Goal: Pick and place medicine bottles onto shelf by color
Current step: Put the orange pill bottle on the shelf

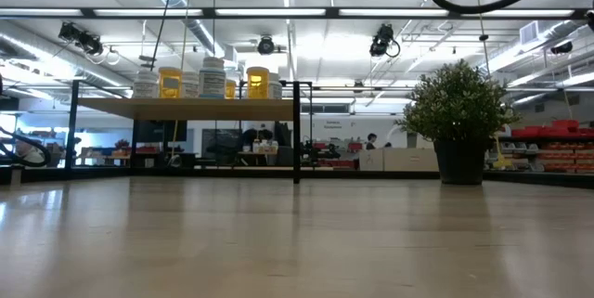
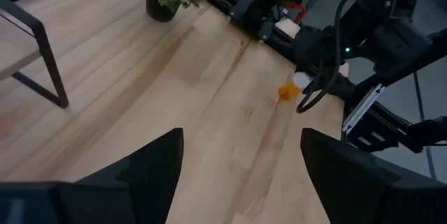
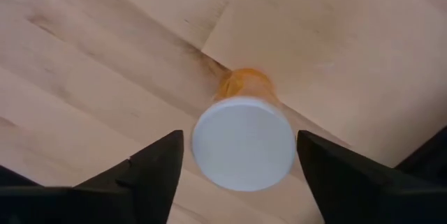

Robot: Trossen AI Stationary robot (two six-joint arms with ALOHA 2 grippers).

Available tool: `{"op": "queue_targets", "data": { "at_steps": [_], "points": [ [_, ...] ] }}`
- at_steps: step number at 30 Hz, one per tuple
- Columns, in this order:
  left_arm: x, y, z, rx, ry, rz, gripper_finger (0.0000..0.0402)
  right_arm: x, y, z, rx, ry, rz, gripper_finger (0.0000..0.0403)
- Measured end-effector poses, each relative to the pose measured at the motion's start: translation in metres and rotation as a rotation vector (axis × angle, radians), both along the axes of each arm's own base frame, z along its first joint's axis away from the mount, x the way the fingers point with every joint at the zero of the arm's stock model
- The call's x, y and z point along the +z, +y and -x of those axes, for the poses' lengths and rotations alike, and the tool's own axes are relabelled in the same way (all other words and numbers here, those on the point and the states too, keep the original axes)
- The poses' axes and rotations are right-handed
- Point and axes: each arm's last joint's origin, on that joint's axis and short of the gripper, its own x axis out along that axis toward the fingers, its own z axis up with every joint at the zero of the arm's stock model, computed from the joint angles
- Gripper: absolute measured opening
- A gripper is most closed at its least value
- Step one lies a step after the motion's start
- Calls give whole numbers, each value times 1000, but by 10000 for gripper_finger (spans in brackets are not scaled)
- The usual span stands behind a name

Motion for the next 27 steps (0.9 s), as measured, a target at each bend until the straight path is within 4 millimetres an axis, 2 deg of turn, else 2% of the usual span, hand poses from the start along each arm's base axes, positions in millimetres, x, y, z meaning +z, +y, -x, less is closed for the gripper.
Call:
{"op": "queue_targets", "data": {
  "at_steps": [5,9,19,27],
  "points": [
    [7,1,7,-2,-24,1,293,0,0,0,-7,6,-5,244],
    [9,3,14,-6,-17,-9,293,0,0,0,-6,5,-5,226],
    [13,6,27,-2,1,-23,293,0,0,-3,-21,-10,-24,233],
    [16,7,31,-2,-7,-30,293,5,-10,-29,-27,-107,-86,231]
  ]
}}
